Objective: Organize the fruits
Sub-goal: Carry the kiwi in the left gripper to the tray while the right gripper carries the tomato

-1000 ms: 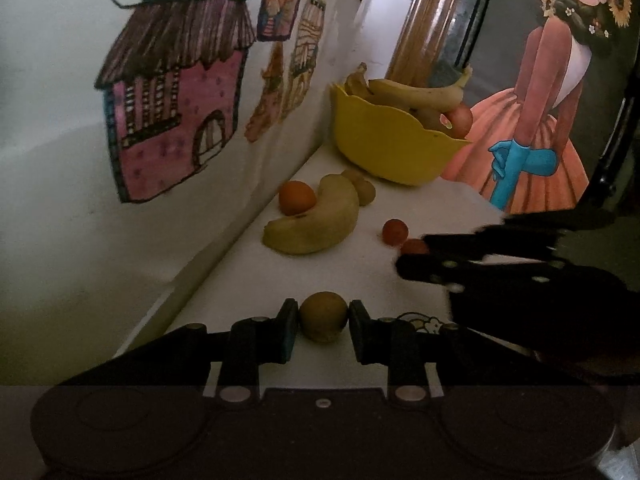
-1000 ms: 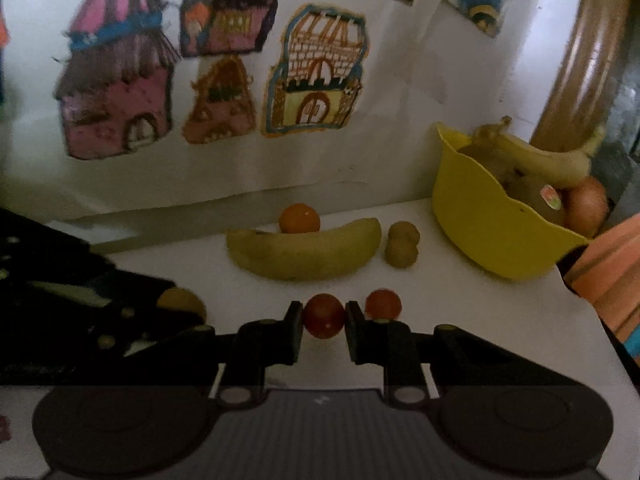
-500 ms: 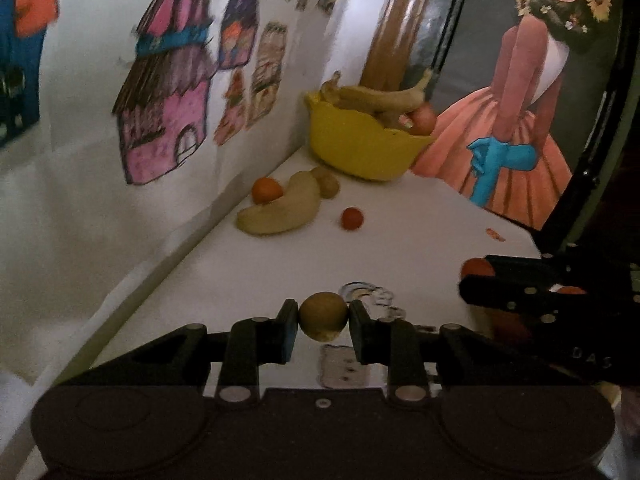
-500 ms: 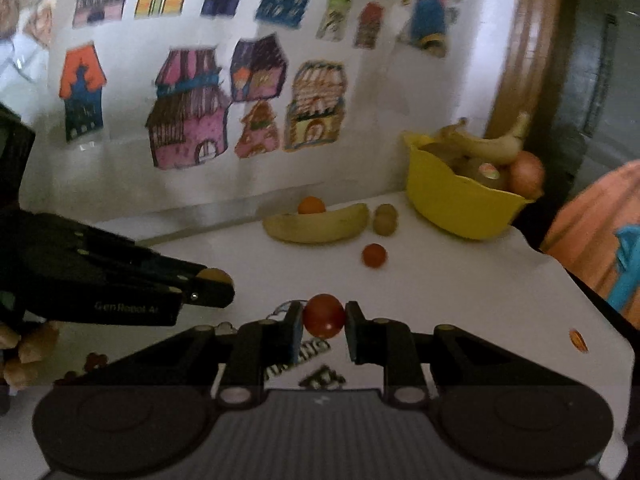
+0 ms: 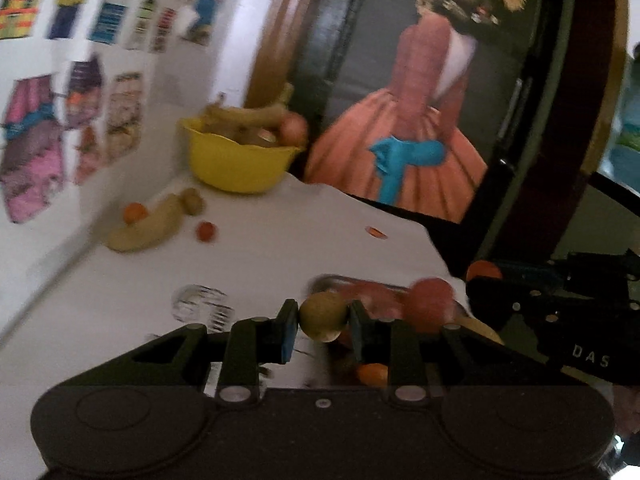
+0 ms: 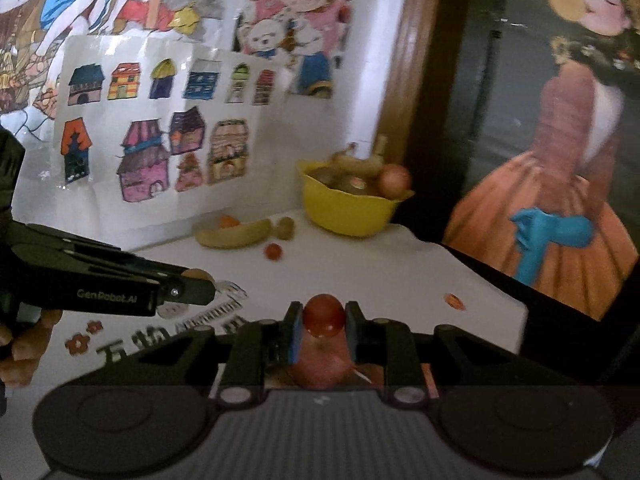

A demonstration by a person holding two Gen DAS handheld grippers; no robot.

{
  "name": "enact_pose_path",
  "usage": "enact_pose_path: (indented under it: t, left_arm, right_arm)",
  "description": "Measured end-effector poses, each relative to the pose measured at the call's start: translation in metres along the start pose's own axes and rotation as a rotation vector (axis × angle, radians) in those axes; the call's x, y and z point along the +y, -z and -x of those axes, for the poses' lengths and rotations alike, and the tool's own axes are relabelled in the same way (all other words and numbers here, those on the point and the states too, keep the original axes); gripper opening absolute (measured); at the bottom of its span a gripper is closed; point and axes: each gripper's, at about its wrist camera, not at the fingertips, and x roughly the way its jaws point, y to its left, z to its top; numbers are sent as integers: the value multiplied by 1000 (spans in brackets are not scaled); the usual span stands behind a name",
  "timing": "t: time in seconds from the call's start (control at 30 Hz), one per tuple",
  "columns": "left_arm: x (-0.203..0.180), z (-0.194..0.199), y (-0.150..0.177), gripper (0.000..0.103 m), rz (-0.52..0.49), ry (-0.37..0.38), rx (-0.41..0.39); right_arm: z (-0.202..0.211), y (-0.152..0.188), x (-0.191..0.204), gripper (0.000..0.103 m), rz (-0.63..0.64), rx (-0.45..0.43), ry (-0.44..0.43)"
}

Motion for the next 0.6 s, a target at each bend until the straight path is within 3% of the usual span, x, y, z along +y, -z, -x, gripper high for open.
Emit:
enact_pose_path:
  t: [0.27,0.43,0.6]
  left_arm:
    - [-40,-19,25,29,-31,45,70]
    - [-45,-27,39,29,-33,32,103]
    - [-47,-33,46,29,-26,12,121]
  right_arm:
    - [23,46,-25,25,-70,31,42]
    - [16,70,-25,25,-98,43,31]
    - [7,84,-17,25,-82,1,71]
